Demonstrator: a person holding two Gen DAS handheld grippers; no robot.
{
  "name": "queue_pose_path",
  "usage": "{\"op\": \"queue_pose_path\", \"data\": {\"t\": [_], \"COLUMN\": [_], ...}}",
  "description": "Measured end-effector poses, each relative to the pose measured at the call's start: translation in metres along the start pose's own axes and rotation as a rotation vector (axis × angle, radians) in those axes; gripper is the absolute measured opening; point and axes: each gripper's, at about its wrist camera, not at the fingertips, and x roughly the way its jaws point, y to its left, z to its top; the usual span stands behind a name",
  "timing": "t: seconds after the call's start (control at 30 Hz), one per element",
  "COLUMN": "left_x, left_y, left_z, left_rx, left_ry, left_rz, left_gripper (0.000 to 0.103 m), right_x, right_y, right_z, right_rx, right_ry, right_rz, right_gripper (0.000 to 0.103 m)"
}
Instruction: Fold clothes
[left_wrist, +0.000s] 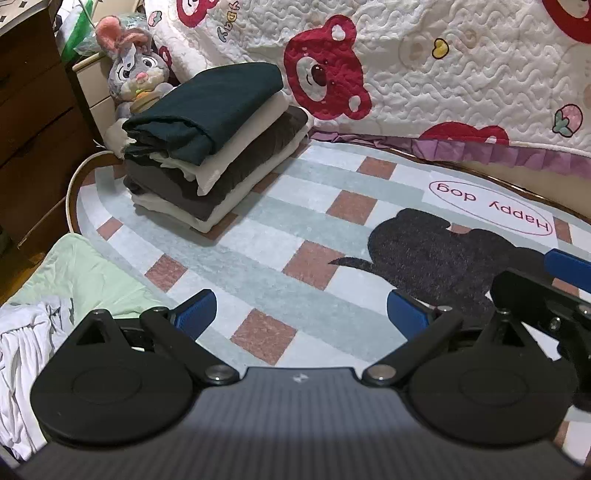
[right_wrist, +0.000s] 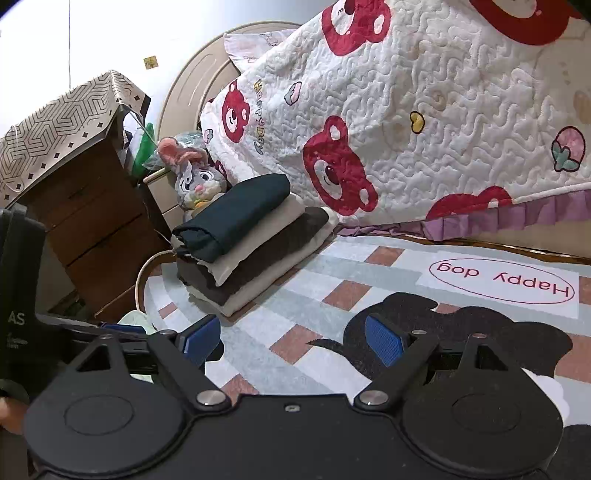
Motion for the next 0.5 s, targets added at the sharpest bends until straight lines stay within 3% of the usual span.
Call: {"op": "queue_pose_path", "data": {"t": [0.5], "left_x": [0.0026], "left_y": [0.0001], "left_z": [0.0008], "left_rx": [0.005], "left_ry": [0.006], "left_rz": [0.007], "left_gripper": [0.100], "right_x": [0.0001], "right_y": [0.0004], "right_z": [-0.0015], "right_rx": [-0.007], "right_ry": [-0.011], "right_rz": [0.003], "right_gripper": [0.089]}}
